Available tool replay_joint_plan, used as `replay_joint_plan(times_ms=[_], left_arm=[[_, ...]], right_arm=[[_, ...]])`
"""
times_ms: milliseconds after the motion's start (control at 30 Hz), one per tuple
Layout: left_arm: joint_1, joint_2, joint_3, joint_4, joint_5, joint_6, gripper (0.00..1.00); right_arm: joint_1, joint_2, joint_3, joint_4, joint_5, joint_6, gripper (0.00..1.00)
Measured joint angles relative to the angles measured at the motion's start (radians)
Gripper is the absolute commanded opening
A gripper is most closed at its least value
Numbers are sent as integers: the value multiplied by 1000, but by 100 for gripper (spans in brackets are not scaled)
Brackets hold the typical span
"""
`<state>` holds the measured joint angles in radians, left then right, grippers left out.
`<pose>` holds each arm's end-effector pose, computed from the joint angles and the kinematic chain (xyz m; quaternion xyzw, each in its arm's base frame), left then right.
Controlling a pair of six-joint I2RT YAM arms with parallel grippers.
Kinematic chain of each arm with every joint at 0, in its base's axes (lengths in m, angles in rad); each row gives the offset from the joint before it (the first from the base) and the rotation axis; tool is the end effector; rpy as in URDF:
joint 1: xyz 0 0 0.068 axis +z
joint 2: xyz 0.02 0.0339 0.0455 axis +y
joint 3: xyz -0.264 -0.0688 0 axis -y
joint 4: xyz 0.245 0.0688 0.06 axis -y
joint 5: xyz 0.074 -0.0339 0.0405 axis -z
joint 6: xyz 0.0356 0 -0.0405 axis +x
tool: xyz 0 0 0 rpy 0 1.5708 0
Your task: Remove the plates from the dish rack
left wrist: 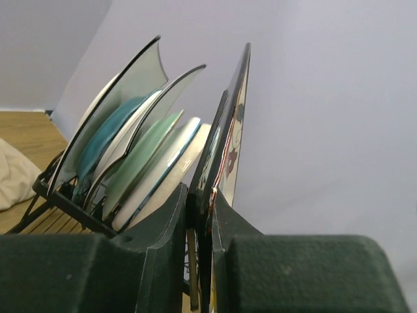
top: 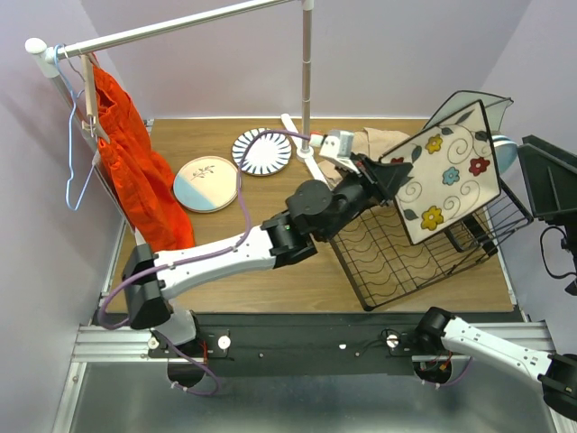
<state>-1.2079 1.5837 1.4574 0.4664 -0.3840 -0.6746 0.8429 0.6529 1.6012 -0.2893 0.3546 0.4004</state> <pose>0.1455 -0.3457 0.4418 -0.0010 0.5877 -0.5830 0.5610 0.0021 -0.0162 0.5737 0.0594 0.4576 0.4516 0.7637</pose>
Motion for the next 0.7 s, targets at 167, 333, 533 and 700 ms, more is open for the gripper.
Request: replay_joint_plan(times_ms=[167, 333, 533, 700], left_arm=[[0, -129, -96, 41, -9, -3, 0], [10, -309, -229, 72, -44, -6, 0], [49, -558, -409, 75, -153, -7, 0], [93, -750, -539, 19, -268, -24, 0]], right_arm=[[0, 6, -12, 0, -2, 14, 99], [0, 35, -26, 3, -17, 32, 99], [0, 103, -66, 3, -60, 65, 99], [0, 162, -98, 4, -97, 90, 99]])
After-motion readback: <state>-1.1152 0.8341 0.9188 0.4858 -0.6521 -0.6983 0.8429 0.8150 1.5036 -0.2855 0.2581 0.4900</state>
